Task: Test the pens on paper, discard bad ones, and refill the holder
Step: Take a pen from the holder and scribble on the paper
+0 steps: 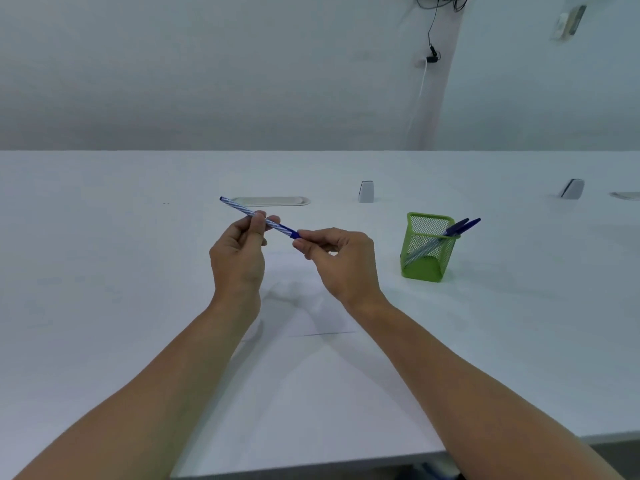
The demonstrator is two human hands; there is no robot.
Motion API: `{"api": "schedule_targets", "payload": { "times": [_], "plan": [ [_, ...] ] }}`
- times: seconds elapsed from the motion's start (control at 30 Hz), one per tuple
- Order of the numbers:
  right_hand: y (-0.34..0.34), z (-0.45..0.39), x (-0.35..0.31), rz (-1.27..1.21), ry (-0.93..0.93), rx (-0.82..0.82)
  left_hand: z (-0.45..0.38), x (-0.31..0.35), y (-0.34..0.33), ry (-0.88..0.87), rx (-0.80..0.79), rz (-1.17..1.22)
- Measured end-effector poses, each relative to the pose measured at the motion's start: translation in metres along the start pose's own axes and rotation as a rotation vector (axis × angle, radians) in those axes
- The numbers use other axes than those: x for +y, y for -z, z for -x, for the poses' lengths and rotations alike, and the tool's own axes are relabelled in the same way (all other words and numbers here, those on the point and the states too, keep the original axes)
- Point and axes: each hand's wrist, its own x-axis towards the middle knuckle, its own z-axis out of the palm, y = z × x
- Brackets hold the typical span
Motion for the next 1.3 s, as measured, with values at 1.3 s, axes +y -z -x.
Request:
{"api": "schedule_targets", "payload": {
  "times": [1.3],
  "plan": [
    [0.034,-0.003,0.019,0.161,0.037,0.082,-0.010,0.000,0.035,-0.935,-0.171,-1.058]
  ]
}}
